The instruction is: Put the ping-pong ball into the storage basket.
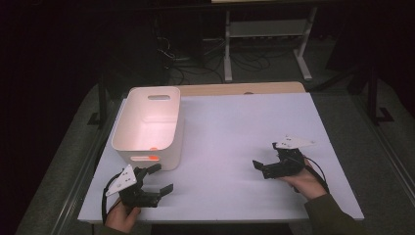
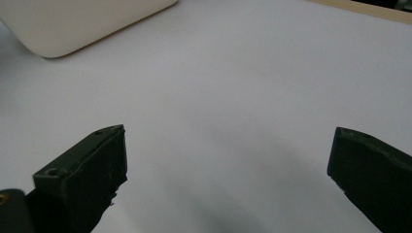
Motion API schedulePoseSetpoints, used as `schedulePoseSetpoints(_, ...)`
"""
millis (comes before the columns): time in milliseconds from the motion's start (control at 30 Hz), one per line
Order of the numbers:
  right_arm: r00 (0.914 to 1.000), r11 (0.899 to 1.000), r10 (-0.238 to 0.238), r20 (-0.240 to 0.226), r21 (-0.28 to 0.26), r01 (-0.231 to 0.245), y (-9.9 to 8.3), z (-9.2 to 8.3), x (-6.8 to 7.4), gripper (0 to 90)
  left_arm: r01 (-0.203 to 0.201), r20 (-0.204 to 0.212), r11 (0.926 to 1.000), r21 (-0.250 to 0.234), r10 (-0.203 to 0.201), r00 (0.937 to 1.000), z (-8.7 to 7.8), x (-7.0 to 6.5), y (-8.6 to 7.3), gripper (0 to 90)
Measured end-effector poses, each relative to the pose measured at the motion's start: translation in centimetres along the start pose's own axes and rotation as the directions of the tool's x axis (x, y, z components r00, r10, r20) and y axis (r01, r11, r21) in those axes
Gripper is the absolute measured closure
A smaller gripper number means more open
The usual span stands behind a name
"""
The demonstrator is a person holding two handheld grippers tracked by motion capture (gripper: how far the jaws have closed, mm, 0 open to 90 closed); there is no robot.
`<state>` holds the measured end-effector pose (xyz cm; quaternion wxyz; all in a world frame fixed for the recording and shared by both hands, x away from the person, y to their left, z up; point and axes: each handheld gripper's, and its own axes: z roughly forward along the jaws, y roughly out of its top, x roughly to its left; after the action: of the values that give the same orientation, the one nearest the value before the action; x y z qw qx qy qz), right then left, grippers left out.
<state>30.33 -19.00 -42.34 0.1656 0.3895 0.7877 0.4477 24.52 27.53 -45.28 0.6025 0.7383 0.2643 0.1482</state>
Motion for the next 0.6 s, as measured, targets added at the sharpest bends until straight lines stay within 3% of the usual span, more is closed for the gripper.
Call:
schedulePoseSetpoints(300,0.9990,0.999,0.037,0.026,-0.002,-0.037,-1.5,-1.1,-0.3,0.3,0.001,-0.001,1.0000,0.001,-0.001,1.0000,0.0,0.0,0.0,13.9)
schedulePoseSetpoints(600,0.9969,0.999,0.042,0.067,0.018,-0.043,-3.0,-1.8,-0.6,0.3,0.003,-0.002,1.0000,0.000,-0.003,1.0000,0.0,0.0,0.0,13.9)
